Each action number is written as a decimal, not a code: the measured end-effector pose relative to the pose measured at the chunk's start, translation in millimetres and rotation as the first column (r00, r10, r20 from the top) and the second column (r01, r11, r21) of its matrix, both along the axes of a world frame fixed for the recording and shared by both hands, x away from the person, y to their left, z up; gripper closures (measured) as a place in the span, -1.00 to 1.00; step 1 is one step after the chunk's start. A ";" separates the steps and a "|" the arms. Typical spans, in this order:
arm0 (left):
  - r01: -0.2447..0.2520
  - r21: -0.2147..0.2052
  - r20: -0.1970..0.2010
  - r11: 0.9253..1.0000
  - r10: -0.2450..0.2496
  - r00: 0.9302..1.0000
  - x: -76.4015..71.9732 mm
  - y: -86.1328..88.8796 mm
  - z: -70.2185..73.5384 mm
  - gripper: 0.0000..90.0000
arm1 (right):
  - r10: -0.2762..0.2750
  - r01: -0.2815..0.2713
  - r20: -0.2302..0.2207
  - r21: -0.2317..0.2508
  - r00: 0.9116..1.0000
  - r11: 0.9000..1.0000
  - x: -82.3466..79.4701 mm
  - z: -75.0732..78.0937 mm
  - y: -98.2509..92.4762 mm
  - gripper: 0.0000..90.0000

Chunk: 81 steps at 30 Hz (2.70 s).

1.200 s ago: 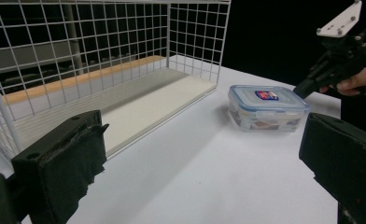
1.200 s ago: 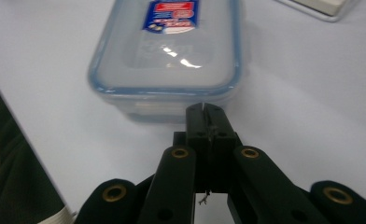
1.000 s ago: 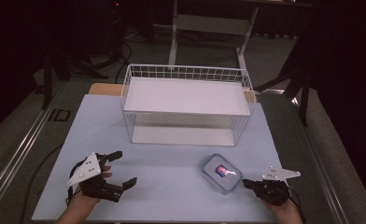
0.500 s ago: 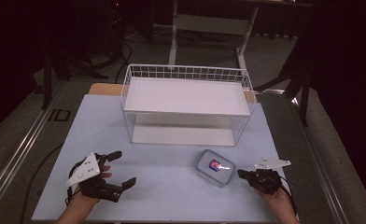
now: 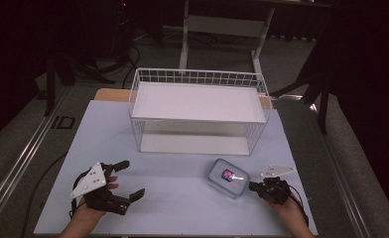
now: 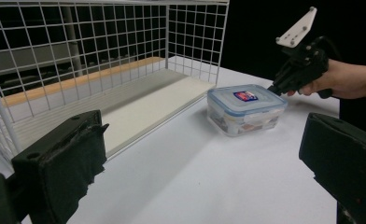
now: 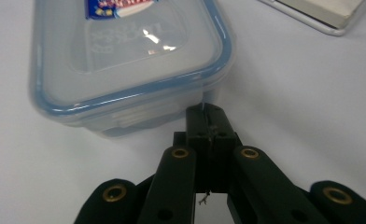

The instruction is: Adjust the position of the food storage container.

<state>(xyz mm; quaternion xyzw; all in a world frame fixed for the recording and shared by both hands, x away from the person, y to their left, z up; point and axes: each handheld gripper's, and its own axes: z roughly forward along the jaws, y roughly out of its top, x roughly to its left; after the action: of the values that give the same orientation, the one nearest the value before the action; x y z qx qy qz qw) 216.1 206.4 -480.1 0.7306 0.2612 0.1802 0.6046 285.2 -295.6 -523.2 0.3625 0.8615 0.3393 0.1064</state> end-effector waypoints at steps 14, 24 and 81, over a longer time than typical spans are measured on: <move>0.013 0.001 -0.008 1.000 -0.013 1.000 -0.4 -2.3 -1.1 -0.97 | 0.036 -0.036 0.015 -0.006 0.999 0.999 42.9 -3.1 49.2 1.00; 0.016 -0.002 -0.011 1.000 -0.016 1.000 -1.2 -2.7 -1.4 -0.97 | -0.001 0.002 0.032 -0.018 0.999 1.000 39.9 0.0 45.9 1.00; 0.032 0.003 -0.049 0.999 -0.032 0.998 -0.1 -5.9 -7.6 -0.97 | 0.051 -0.051 -0.001 -0.003 0.999 0.999 52.9 -0.1 128.5 1.00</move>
<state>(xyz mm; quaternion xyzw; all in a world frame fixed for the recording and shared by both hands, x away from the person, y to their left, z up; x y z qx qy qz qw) 216.0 200.5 -487.7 0.7400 0.2637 0.1531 0.5996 338.1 -167.1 -523.4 0.3405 0.8711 0.3402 0.0979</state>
